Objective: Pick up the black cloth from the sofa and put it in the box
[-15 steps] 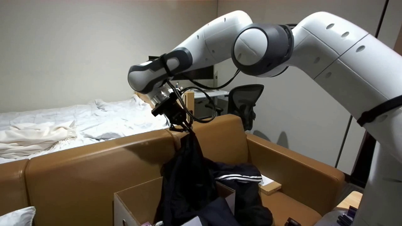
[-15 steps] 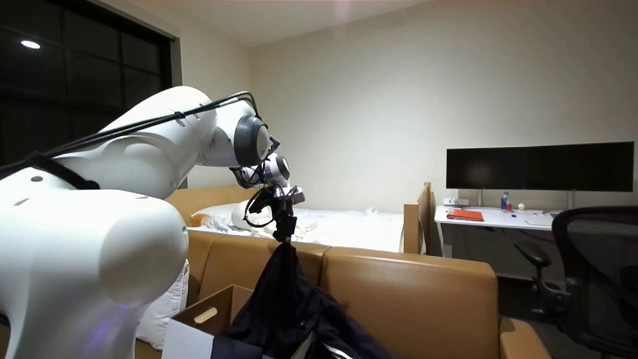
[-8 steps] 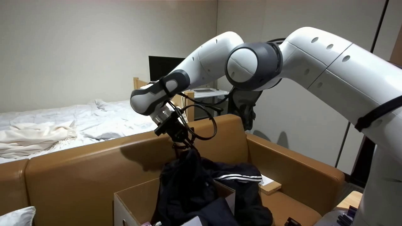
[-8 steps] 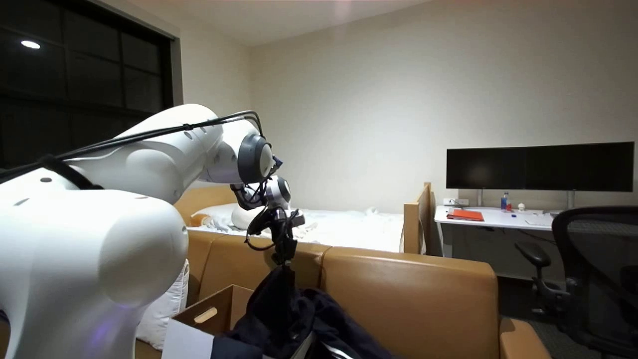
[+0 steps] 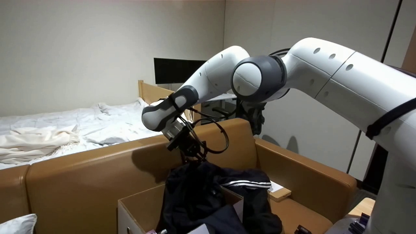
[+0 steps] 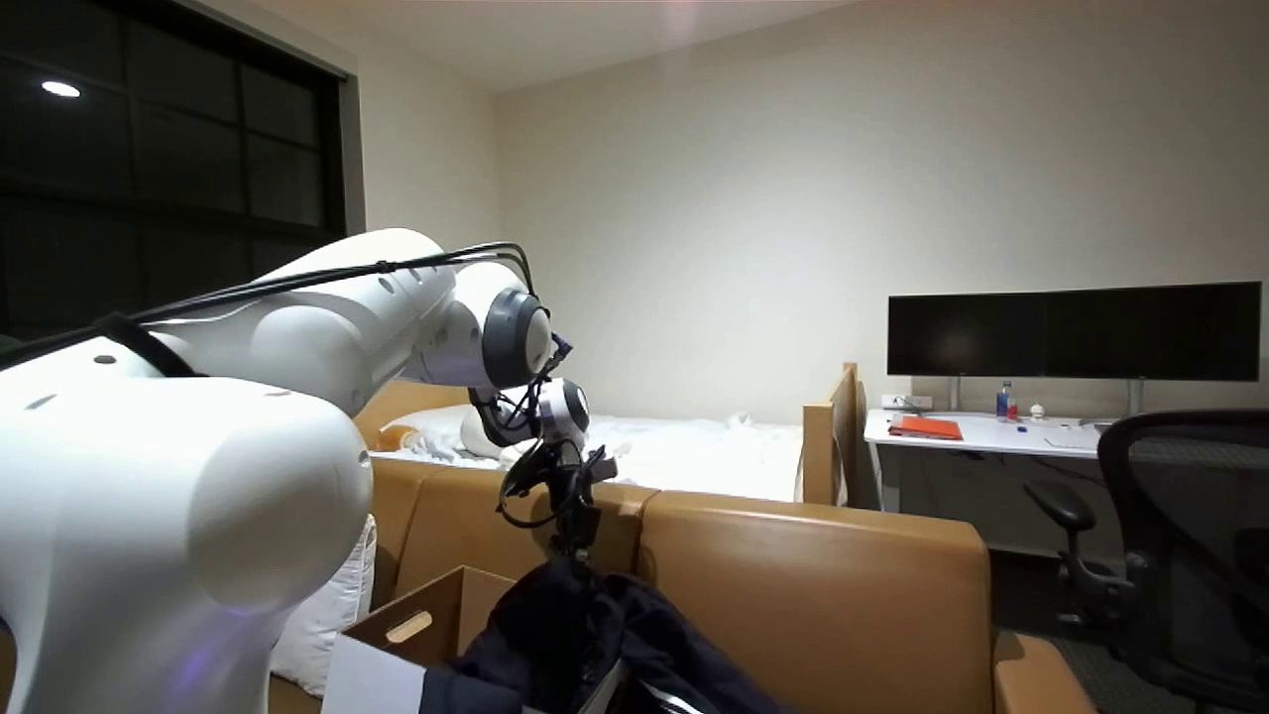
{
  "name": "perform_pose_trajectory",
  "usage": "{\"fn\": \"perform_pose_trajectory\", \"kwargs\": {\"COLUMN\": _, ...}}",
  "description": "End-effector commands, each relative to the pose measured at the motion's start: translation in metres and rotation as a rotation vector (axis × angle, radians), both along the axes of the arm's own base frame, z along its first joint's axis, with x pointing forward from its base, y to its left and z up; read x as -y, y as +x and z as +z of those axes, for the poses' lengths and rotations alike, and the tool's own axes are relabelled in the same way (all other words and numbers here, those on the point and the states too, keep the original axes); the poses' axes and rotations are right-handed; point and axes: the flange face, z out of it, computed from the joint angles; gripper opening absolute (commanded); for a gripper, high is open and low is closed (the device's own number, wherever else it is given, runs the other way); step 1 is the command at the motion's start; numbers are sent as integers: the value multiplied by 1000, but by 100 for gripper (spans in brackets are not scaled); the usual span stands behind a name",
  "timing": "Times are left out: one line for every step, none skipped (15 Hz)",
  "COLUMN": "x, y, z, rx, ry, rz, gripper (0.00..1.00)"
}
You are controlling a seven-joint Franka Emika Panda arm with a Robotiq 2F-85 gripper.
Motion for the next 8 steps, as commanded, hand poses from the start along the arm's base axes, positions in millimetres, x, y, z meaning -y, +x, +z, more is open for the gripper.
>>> {"fn": "perform_pose_trajectory", "kwargs": {"x": 6, "y": -2, "z": -10, "rx": -26, "ry": 0, "rz": 18, "gripper": 0}}
{"fn": "perform_pose_trajectory", "kwargs": {"x": 6, "y": -2, "z": -12, "rx": -28, "ry": -1, "rz": 17, "gripper": 0}}
{"fn": "perform_pose_trajectory", "kwargs": {"x": 6, "y": -3, "z": -14, "rx": -33, "ry": -5, "rz": 16, "gripper": 26}}
{"fn": "perform_pose_trajectory", "kwargs": {"x": 6, "y": -4, "z": -15, "rx": -37, "ry": -8, "rz": 19, "gripper": 27}}
{"fn": "perform_pose_trajectory", "kwargs": {"x": 6, "y": -4, "z": -16, "rx": -36, "ry": -10, "rz": 20, "gripper": 33}}
{"fn": "perform_pose_trajectory", "kwargs": {"x": 6, "y": -4, "z": -16, "rx": -35, "ry": -8, "rz": 19, "gripper": 38}}
{"fn": "perform_pose_trajectory", "kwargs": {"x": 4, "y": -5, "z": -14, "rx": -33, "ry": -8, "rz": 21, "gripper": 44}}
{"fn": "perform_pose_trajectory", "kwargs": {"x": 4, "y": -5, "z": -13, "rx": -33, "ry": -10, "rz": 23, "gripper": 51}}
